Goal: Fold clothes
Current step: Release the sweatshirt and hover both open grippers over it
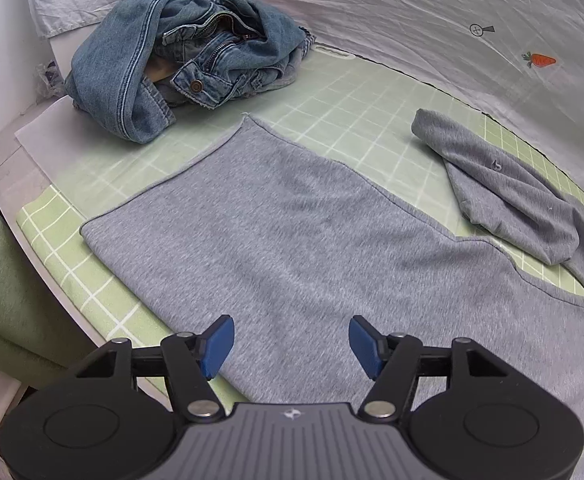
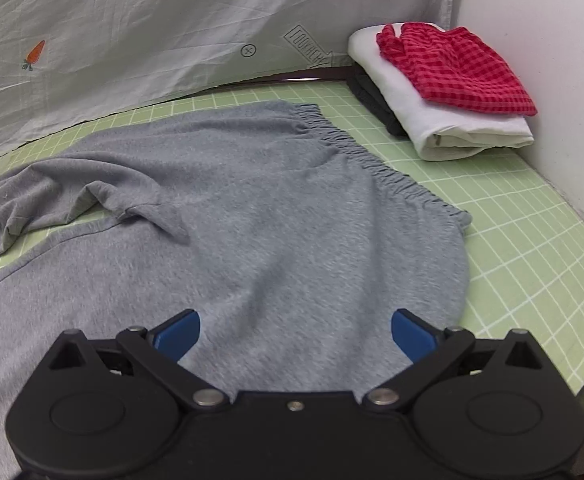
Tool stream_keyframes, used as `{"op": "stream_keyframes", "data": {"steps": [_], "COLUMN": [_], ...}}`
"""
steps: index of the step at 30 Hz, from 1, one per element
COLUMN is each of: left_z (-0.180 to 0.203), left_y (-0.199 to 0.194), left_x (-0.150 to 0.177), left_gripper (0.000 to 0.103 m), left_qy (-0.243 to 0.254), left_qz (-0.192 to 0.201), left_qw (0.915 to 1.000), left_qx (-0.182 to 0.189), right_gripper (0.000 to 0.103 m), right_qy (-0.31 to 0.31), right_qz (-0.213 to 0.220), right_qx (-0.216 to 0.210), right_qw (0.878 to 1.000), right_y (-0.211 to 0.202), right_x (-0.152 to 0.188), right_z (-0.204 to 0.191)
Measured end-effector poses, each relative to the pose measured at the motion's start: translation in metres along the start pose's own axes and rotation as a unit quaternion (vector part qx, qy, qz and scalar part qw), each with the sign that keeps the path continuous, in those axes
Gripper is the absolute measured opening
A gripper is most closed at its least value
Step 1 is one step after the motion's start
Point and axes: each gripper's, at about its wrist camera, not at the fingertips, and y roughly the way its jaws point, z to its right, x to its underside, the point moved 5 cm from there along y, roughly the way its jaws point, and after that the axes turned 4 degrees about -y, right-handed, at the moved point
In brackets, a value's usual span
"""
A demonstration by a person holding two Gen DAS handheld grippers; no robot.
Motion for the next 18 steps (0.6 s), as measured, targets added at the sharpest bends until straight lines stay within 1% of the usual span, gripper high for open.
{"op": "stream_keyframes", "data": {"steps": [4,7,14,18], "left_z": [0.008,0.021,0.052,0.064], "left_y": [0.008,0.018,0.051,0.080], "left_x": [-0.012,-0.026,-0.066,-0.092], "left_gripper": [0.065,0.065,0.065,0.065], "left_qy": [0.003,0.011,0.046,0.052], "left_qz": [0.002,0.004,0.008,-0.003], "left_qw": [0.9999,0.9995,0.9972,0.9965], "left_qx": [0.016,0.031,0.059,0.065], "right_gripper": [0.103,0.103,0.103,0.103], "right_qy": [-0.002,0.003,0.037,0.070], "right_qz": [0.003,0.005,-0.004,-0.016], "right_qx": [-0.017,-0.018,0.000,0.015], "right_qw": [1.000,1.000,0.999,0.997], "right_y": [0.009,0.016,0.046,0.070], "right_x": [-0.012,-0.021,-0.040,-0.051], "right_z": [-0.022,-0.030,-0.037,-0.033]}}
